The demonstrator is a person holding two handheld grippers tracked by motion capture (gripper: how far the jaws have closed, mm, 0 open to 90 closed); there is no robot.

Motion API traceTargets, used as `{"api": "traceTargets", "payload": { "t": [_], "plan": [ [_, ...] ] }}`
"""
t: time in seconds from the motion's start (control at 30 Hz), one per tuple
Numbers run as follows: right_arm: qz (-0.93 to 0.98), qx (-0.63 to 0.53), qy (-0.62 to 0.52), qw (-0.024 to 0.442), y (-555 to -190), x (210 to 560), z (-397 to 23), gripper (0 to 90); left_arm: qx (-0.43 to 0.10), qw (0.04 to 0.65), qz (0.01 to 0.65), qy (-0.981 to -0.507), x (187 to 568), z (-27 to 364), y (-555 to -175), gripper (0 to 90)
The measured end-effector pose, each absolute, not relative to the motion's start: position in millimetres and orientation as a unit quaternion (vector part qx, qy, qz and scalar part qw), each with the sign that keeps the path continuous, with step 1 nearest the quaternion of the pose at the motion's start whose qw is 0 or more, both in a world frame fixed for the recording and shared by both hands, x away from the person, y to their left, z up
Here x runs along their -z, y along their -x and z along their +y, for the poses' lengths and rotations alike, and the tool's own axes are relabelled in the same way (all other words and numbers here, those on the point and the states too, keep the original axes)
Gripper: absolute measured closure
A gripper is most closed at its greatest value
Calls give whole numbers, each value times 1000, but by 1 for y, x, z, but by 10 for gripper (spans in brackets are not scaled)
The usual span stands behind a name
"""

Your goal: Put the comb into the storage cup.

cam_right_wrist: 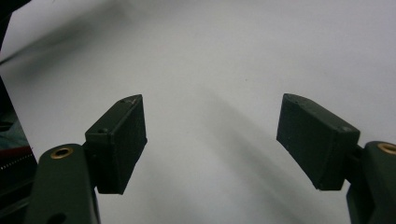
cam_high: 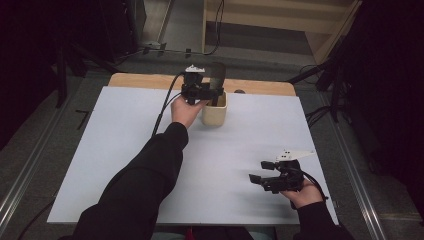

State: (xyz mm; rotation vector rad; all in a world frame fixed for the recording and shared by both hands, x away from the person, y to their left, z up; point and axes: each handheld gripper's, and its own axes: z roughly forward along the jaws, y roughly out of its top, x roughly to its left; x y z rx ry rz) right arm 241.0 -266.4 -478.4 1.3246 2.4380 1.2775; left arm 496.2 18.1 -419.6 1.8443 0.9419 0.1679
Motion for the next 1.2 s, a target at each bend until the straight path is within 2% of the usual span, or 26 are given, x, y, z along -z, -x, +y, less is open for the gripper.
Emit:
{"api": "traceTargets", "payload": {
  "t": [0.47,0.63,0.83,1.2],
  "plan": [
    [798,-416,-434,41,-243,479,-265,222,-42,481,406,-776,414,39,-494,289],
    [795,-417,-438,41,-242,479,-266,222,-33,480,399,-780,411,44,-490,289],
    [796,-416,-438,41,-242,479,-267,222,5,483,395,-782,405,51,-485,287],
    [795,-412,-443,42,-243,480,-269,222,26,472,381,-795,401,68,-471,270]
  ]
}}
